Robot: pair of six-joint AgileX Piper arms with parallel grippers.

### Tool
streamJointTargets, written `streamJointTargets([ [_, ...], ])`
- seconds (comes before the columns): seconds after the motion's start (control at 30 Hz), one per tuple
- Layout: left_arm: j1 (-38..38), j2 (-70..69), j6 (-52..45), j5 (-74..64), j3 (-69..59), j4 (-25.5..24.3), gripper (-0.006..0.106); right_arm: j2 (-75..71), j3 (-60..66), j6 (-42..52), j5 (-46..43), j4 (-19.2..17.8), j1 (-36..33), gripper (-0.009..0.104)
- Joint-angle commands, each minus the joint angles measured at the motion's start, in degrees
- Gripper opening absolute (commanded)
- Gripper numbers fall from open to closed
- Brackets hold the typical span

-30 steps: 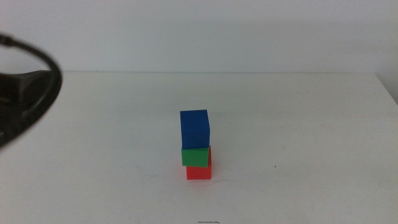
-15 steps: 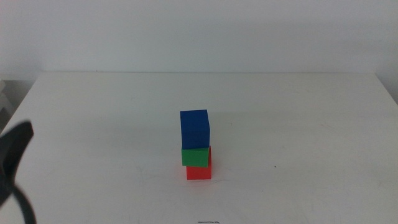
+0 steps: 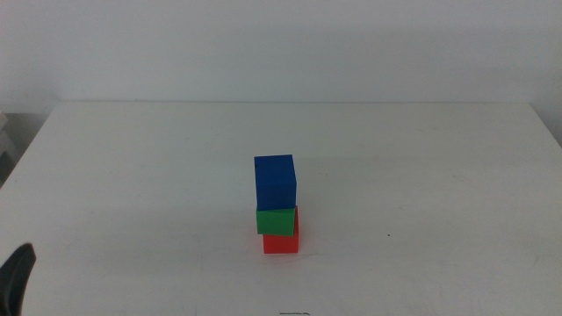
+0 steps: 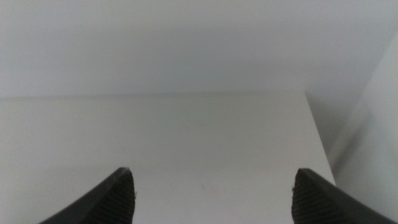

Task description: Stack red cubes first, then green, then blue cubes in a specific spot.

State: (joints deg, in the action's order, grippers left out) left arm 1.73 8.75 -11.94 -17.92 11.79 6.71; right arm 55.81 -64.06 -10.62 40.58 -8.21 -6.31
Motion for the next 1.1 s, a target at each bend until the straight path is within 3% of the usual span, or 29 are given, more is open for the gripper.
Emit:
streamJointTargets([
  [0.0,-0.70,-1.78,0.04,5.04,-0.04,0.89,0.091,-4.59,3.20,0.56,-12.73,-1.60,0.34,0.064],
  [0.17,-0.88,-6.59,0.04,5.20,-5.12,3.29,0.091,-14.95,18.19,0.56,-32.64,-1.60,0.43,0.064],
  [0.27,-0.88,-8.67,0.04,5.25,-7.52,3.91,0.091,-22.77,28.68,0.51,-38.22,-1.53,2.04,0.064],
  [0.5,-3.50,-10.75,0.04,5.47,-12.00,4.20,0.091,-41.27,51.73,0.51,-37.94,2.01,8.95,0.064],
  [0.63,-5.29,-10.75,0.04,5.29,-13.21,4.10,0.091,-48.09,60.30,0.51,-38.00,2.15,9.47,0.064],
  [1.07,-5.85,-10.75,0.04,5.20,-13.21,3.45,0.091,-54.32,64.65,0.51,-36.81,0.30,9.47,0.064],
])
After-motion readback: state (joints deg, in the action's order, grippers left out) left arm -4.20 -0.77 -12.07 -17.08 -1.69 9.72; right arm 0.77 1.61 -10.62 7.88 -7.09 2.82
